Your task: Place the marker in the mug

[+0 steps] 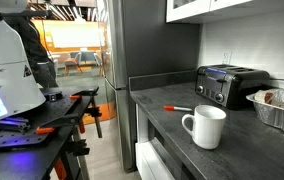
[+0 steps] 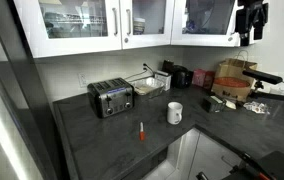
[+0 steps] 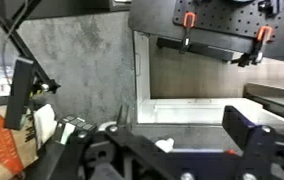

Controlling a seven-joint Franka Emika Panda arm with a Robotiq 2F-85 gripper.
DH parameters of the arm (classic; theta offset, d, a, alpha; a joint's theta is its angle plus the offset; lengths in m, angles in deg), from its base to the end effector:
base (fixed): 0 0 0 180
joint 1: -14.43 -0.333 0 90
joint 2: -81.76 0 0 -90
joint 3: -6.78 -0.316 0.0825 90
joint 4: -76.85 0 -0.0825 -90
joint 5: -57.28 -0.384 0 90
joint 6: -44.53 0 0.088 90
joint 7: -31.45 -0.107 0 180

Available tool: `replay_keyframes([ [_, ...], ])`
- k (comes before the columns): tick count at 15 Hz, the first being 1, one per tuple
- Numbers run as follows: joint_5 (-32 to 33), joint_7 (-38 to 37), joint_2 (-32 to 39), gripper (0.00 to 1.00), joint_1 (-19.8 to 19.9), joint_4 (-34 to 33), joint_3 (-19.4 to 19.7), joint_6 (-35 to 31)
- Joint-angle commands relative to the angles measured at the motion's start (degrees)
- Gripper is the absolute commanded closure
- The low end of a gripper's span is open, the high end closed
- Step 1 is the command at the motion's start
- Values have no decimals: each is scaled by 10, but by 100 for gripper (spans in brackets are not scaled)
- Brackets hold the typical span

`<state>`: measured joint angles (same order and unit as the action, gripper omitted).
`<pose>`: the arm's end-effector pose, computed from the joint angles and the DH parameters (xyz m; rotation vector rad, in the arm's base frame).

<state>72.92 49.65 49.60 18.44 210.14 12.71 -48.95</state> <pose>0.3579 -0.0959 0.5345 2.9367 0.2930 -0.2685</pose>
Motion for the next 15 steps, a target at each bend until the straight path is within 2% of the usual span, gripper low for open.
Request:
replay_keyframes([
  [1,3,-4,0,0,-10,-2,8,3],
  [7,-4,-2,0,0,-12,1,12,-7],
  [11,-87,-33,24,0,-20,37,30,-135],
  [13,-145,-40,55,0,-30,61,29,-231],
  [15,-228,-69,116,0,-45,60,23,-289],
])
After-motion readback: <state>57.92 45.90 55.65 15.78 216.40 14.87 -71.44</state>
